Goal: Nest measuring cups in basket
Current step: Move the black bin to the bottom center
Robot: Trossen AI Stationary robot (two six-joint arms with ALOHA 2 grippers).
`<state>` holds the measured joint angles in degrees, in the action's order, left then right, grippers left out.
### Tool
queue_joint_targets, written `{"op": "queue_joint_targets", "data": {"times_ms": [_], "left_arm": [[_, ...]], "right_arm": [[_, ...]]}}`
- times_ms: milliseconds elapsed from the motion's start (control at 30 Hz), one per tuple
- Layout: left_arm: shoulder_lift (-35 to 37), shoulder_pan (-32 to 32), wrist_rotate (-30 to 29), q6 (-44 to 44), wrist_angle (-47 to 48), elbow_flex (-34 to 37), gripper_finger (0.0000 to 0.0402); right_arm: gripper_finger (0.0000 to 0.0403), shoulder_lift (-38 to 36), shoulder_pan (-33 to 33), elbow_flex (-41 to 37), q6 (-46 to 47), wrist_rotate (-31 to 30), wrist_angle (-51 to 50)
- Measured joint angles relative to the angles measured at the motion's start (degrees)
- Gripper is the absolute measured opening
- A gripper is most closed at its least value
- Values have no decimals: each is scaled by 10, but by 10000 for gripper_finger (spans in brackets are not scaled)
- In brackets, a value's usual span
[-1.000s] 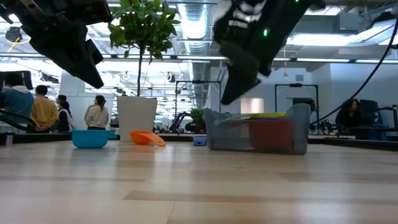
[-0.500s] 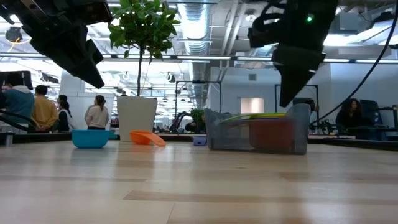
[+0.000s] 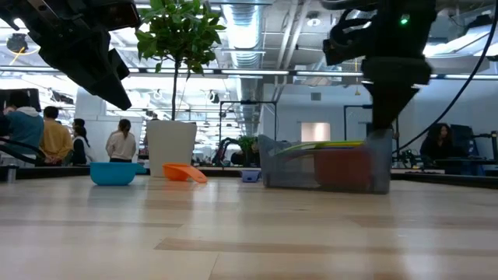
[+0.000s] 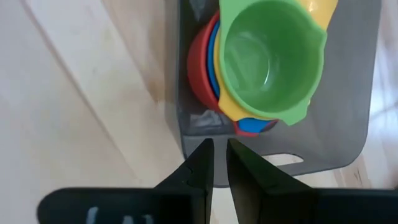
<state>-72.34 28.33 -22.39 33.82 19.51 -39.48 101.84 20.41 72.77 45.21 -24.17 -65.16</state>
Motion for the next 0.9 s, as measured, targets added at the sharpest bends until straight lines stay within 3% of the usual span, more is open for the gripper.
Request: {"op": "queue_joint_targets", "data": {"times_ms": [367, 700, 800, 900], "left_arm": [[0, 0, 0, 1, 0, 0, 0], [0, 0, -1, 1, 0, 0, 0], [0, 0, -1, 1, 0, 0, 0], [0, 0, -4, -2, 0, 0, 0]], "right_arm": [[69, 0, 56, 0, 1, 74, -32], [69, 0, 146, 0, 83, 155, -64], [69, 1, 177, 0, 114, 156, -64], [69, 1, 206, 7, 137, 110, -67]]}}
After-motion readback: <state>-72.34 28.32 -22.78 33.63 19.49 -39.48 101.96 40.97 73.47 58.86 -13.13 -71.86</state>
